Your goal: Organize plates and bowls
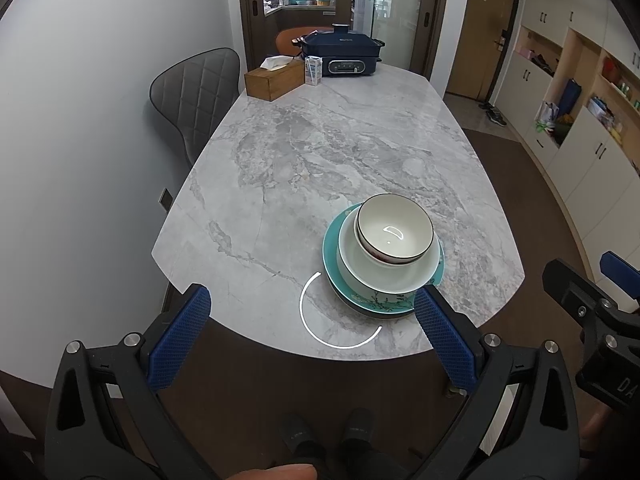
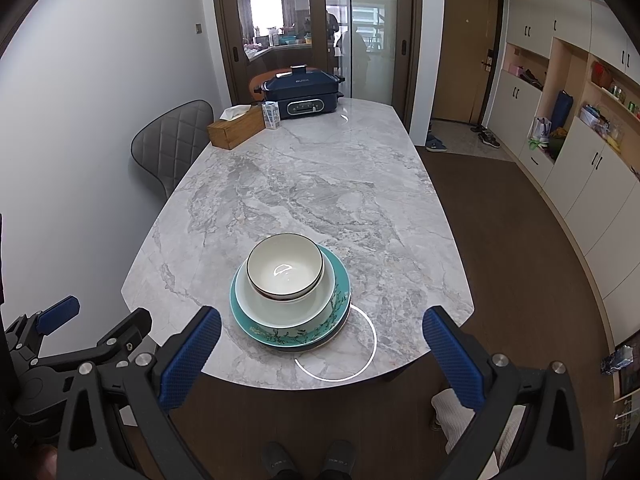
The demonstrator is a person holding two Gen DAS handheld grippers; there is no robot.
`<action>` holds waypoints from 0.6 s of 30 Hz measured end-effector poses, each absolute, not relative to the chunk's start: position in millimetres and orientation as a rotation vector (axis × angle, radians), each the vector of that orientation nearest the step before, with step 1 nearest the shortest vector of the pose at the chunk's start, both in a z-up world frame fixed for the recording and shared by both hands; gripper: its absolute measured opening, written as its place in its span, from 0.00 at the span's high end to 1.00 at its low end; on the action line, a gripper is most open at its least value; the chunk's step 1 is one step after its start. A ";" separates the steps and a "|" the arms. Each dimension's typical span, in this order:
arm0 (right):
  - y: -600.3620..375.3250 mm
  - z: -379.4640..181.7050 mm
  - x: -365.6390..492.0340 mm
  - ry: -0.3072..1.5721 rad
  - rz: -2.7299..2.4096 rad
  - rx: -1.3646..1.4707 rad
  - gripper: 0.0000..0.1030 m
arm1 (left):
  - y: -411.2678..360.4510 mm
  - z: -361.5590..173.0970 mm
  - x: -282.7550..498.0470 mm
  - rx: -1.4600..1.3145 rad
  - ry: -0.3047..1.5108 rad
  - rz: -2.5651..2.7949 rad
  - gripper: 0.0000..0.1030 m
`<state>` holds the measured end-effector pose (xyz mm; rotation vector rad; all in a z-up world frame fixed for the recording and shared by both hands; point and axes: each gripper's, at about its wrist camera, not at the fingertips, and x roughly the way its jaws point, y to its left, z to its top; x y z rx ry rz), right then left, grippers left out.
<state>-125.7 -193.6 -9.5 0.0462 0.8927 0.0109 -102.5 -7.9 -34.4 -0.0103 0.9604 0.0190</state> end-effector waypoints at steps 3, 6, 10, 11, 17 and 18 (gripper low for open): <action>-193.3 -9.7 -124.7 0.894 0.011 0.047 0.00 | -7.9 -33.8 -102.6 -0.011 0.961 0.018 0.01; -193.6 -9.6 -124.6 0.893 0.011 0.046 0.00 | -8.1 -33.8 -102.6 -0.013 0.961 0.019 0.01; -194.2 -9.7 -124.3 0.893 0.013 0.045 0.00 | -8.4 -34.6 -103.0 -0.014 0.960 0.020 0.01; -194.4 -9.7 -124.7 0.894 0.013 0.045 0.00 | -8.2 -34.4 -102.9 -0.013 0.960 0.019 0.01; -194.1 -9.6 -124.7 0.893 0.012 0.044 0.00 | -8.2 -34.7 -102.8 -0.015 0.962 0.018 0.01; -193.8 -9.6 -124.3 0.893 0.012 0.044 0.00 | -8.3 -34.2 -103.0 -0.015 0.962 0.018 0.01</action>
